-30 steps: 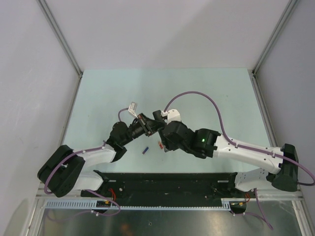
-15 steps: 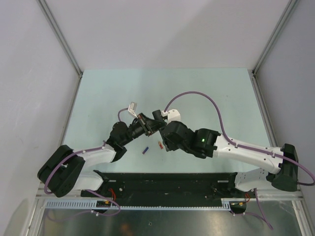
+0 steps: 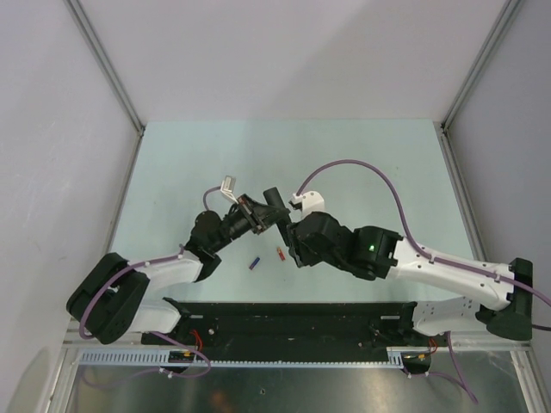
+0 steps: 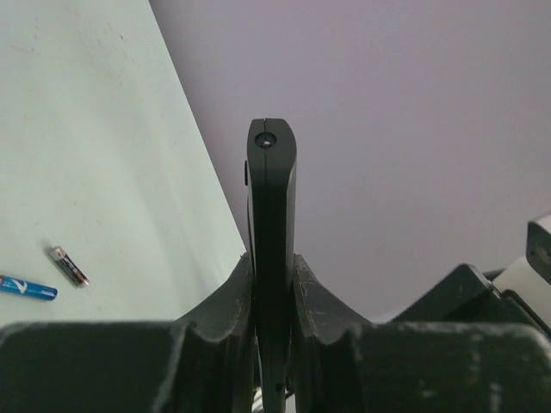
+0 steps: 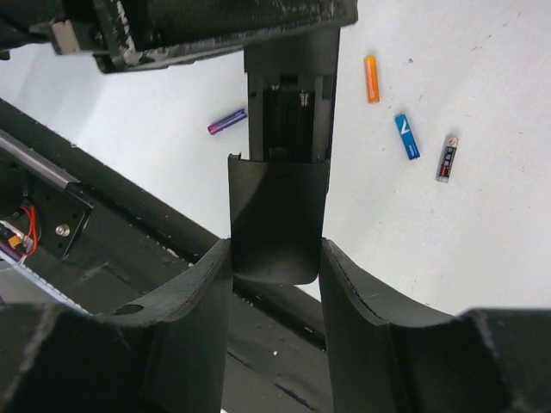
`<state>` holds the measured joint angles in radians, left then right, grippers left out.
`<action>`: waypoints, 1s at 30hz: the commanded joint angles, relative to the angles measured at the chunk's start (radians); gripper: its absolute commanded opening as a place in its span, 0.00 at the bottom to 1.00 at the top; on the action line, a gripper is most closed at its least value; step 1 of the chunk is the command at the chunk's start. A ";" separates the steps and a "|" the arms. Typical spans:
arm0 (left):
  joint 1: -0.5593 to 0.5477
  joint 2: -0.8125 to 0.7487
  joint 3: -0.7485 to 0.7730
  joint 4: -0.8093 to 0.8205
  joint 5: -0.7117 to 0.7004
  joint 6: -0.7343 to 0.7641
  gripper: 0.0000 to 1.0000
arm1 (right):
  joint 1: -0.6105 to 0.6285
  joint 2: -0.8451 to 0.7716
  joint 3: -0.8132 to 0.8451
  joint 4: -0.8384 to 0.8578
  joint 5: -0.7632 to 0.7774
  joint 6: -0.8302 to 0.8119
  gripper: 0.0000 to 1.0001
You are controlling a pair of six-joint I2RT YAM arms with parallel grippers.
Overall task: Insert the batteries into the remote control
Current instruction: Remove the battery cover from the remote control, then place the battery cover at the center of the board.
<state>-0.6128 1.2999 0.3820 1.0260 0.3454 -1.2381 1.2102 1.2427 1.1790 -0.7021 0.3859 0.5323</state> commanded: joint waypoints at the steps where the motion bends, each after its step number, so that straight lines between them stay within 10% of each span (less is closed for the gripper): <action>1: 0.018 0.013 0.041 0.023 -0.008 0.025 0.00 | 0.008 -0.054 0.044 -0.042 -0.004 0.021 0.35; 8: 0.059 -0.025 -0.011 0.025 0.007 0.022 0.00 | -0.098 -0.075 0.009 -0.149 0.097 0.023 0.34; 17: 0.099 -0.211 -0.147 0.025 0.124 -0.047 0.00 | -0.593 -0.029 -0.268 0.064 -0.096 -0.072 0.36; 30: 0.105 -0.415 -0.347 0.020 0.164 -0.100 0.00 | -0.702 0.282 -0.275 0.182 -0.125 -0.147 0.35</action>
<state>-0.5163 0.9138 0.0597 1.0210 0.4789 -1.3117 0.5209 1.4868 0.8967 -0.5766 0.2707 0.4213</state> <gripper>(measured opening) 0.205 0.449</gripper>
